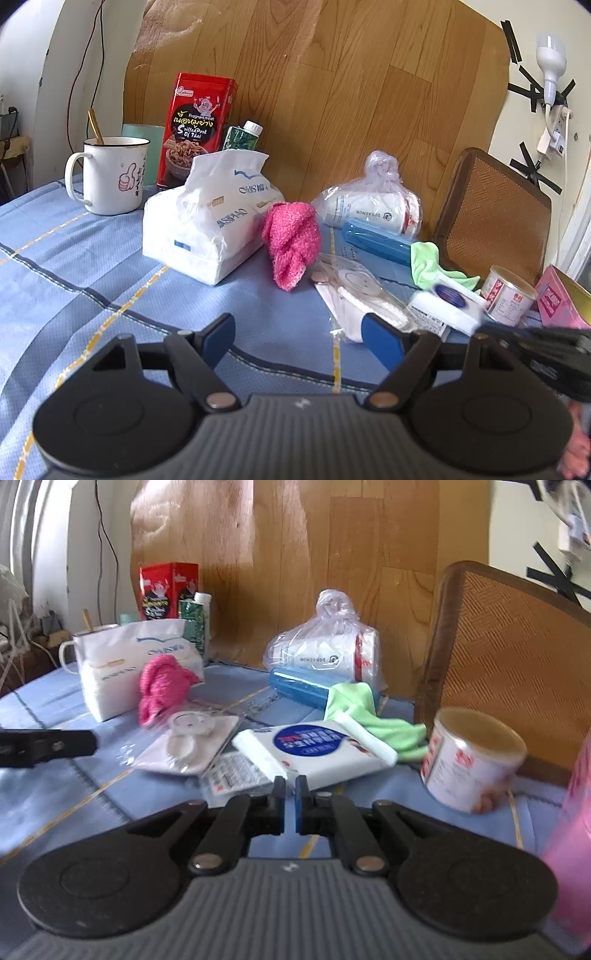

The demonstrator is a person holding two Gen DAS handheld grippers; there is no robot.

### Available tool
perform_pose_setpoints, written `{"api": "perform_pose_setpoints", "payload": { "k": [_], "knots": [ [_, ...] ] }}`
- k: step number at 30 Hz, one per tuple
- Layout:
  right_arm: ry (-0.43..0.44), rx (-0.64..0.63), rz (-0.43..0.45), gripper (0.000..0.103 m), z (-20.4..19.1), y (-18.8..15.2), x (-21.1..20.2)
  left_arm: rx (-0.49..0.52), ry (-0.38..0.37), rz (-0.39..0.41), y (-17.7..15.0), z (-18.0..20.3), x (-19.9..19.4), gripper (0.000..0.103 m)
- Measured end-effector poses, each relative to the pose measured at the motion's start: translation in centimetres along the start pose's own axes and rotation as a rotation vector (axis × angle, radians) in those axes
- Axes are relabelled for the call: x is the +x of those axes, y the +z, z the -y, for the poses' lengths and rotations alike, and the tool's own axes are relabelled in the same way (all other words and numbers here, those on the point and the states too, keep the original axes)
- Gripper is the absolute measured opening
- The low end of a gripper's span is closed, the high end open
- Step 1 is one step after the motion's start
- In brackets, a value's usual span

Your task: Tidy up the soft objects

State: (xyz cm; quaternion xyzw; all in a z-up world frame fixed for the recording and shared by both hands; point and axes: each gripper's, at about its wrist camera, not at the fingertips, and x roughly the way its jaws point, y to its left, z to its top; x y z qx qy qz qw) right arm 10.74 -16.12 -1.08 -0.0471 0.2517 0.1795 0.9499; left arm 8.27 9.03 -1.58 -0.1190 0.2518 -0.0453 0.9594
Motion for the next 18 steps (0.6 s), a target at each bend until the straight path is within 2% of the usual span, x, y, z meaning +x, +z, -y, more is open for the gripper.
{"api": "perform_pose_setpoints", "payload": {
  "k": [7, 10, 13, 14, 16, 17, 18],
  "knots": [
    [0.059, 0.040, -0.026, 0.006, 0.4, -3.8, -6.4, 0.005, -0.004, -0.014, 0.0, 0.0, 0.2, 0.080],
    [0.059, 0.042, -0.032, 0.006, 0.5, -5.6, -9.4, 0.016, -0.002, -0.031, 0.0, 0.2, 0.3, 0.080],
    [0.056, 0.101, -0.045, 0.009, 1.4, -7.2, -11.4, 0.031, -0.016, -0.053, 0.0, 0.5, 0.5, 0.080],
    [0.041, 0.124, -0.040, 0.012, 1.8, -7.5, -11.7, 0.037, -0.022, -0.060, 0.0, 0.6, 0.6, 0.080],
    [0.025, 0.171, -0.032, 0.028, 2.7, -7.6, -12.0, 0.045, -0.024, -0.067, -0.1, 0.8, 0.6, 0.080],
    [0.017, 0.203, -0.024, 0.041, 3.2, -7.5, -12.0, 0.049, -0.025, -0.072, -0.1, 0.8, 0.6, 0.080],
    [0.017, 0.233, -0.014, 0.047, 3.6, -7.4, -11.9, 0.054, -0.028, -0.078, -0.2, 0.9, 0.6, 0.080]
  ]
}}
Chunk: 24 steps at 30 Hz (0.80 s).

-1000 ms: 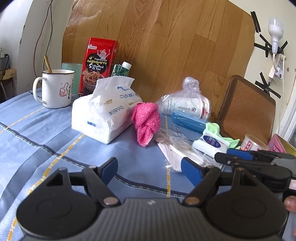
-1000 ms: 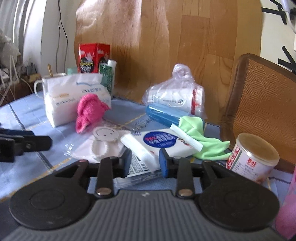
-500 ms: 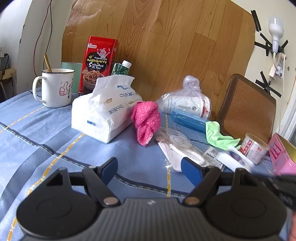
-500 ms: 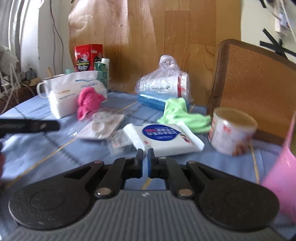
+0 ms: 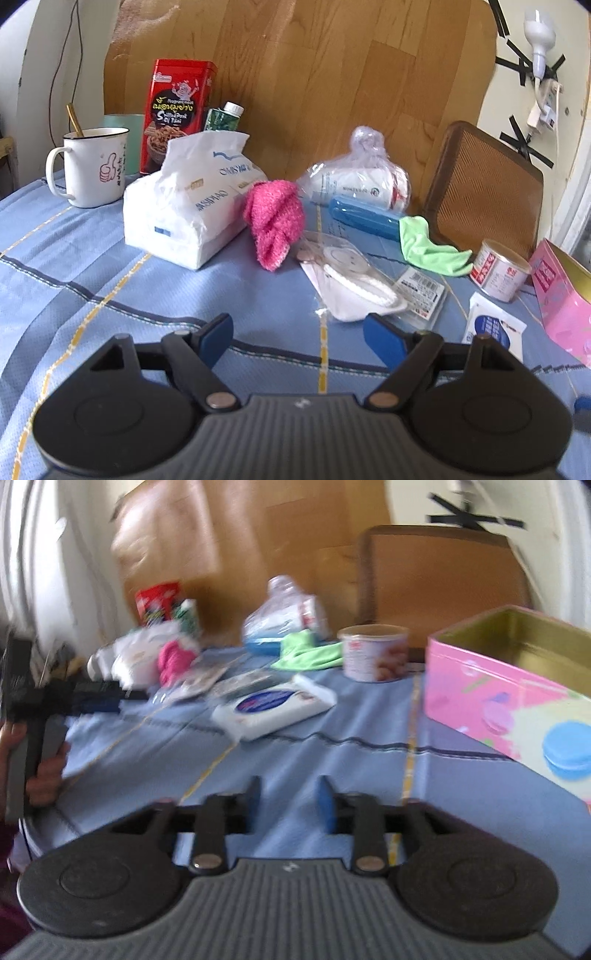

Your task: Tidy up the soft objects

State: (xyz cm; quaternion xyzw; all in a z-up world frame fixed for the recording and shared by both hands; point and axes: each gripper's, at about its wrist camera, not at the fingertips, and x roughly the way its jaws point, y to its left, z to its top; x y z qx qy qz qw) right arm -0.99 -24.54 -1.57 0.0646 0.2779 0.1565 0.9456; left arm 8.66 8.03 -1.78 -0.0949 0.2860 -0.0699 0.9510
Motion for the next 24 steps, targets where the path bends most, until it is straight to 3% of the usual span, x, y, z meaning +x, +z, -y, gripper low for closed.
{"api": "perform_pose_setpoints", "payload": {
  "k": [8, 24],
  "knots": [
    [0.032, 0.007, 0.018, 0.053, -1.1, -0.2, 1.9, 0.021, -0.010, -0.001, -0.2, 0.3, -0.2, 0.083],
    [-0.018, -0.064, 0.007, 0.059, -1.7, -0.3, 2.8, 0.030, -0.081, 0.007, 0.0, 0.2, -0.3, 0.084]
  ]
}}
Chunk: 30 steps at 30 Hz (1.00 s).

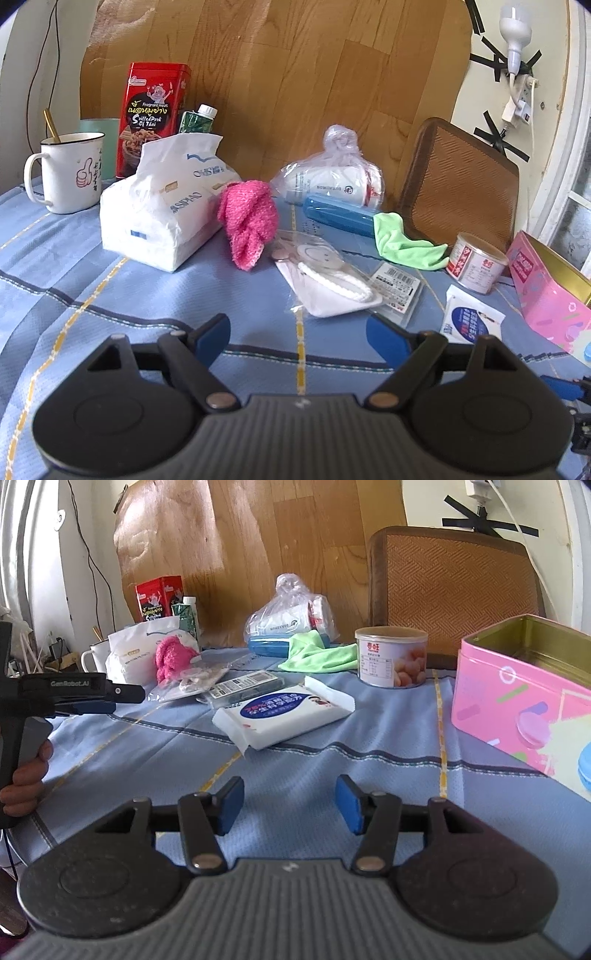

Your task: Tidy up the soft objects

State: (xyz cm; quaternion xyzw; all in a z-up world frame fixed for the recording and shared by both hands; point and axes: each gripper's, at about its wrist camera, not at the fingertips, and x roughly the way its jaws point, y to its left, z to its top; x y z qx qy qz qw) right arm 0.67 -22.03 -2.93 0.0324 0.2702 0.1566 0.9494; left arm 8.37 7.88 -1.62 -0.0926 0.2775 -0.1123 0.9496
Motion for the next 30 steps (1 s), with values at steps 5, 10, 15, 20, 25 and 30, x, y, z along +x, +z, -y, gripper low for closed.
{"api": "perform_pose_setpoints", "payload": {
  "k": [5, 10, 15, 20, 25, 30],
  "knots": [
    [0.005, -0.008, -0.024, 0.060, 0.0, 1.2, 1.1, -0.013, -0.018, 0.004, 0.0, -0.3, -0.1, 0.085],
    [0.024, -0.011, -0.032, 0.064, -0.3, 2.8, 2.8, -0.019, -0.032, 0.008, 0.1, -0.4, -0.2, 0.085],
    [0.048, -0.020, -0.041, 0.069, -0.9, 3.0, 4.5, -0.024, -0.045, 0.008, 0.1, -0.5, -0.3, 0.085],
    [0.057, -0.033, -0.040, 0.070, -1.0, 2.9, 4.4, -0.035, -0.056, 0.000, 0.2, -0.7, -0.1, 0.085],
    [0.063, -0.003, -0.032, 0.070, -0.7, 3.0, 4.3, -0.049, -0.059, -0.006, 0.3, -0.9, 0.1, 0.085],
    [0.067, 0.005, -0.029, 0.069, -0.6, 2.9, 4.3, -0.037, -0.049, -0.007, 0.2, -0.7, 0.1, 0.085]
  ]
}}
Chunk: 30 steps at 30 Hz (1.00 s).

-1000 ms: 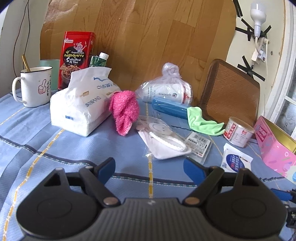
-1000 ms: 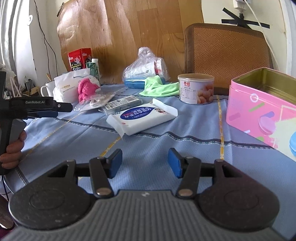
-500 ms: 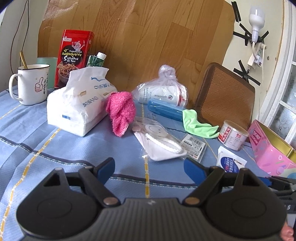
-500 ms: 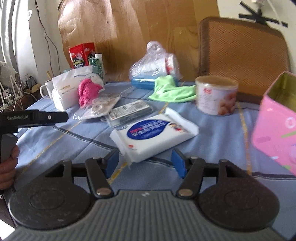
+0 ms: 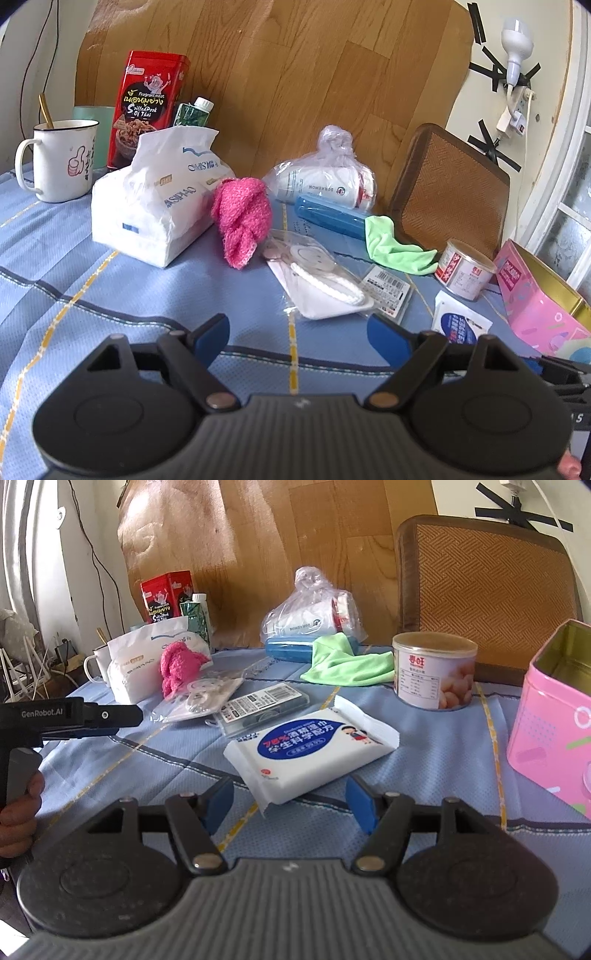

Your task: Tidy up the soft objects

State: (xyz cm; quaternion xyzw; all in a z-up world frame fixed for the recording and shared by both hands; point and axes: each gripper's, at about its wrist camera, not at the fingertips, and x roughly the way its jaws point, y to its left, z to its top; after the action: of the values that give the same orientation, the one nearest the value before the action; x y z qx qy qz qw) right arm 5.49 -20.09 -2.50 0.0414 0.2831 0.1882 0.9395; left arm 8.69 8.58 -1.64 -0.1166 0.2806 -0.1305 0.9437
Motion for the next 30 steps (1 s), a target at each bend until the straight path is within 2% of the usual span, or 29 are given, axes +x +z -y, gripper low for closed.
{"api": "perform_pose_setpoints", "payload": {
  "k": [15, 30],
  "knots": [
    [0.015, 0.040, 0.020, 0.070, 0.50, -0.15, -0.38, 0.014, 0.015, -0.002, -0.06, 0.29, 0.06, 0.085],
    [0.004, 0.033, 0.012, 0.070, 0.33, -0.17, -0.38, 0.009, -0.012, -0.014, 0.07, 0.25, -0.05, 0.085]
  ]
}}
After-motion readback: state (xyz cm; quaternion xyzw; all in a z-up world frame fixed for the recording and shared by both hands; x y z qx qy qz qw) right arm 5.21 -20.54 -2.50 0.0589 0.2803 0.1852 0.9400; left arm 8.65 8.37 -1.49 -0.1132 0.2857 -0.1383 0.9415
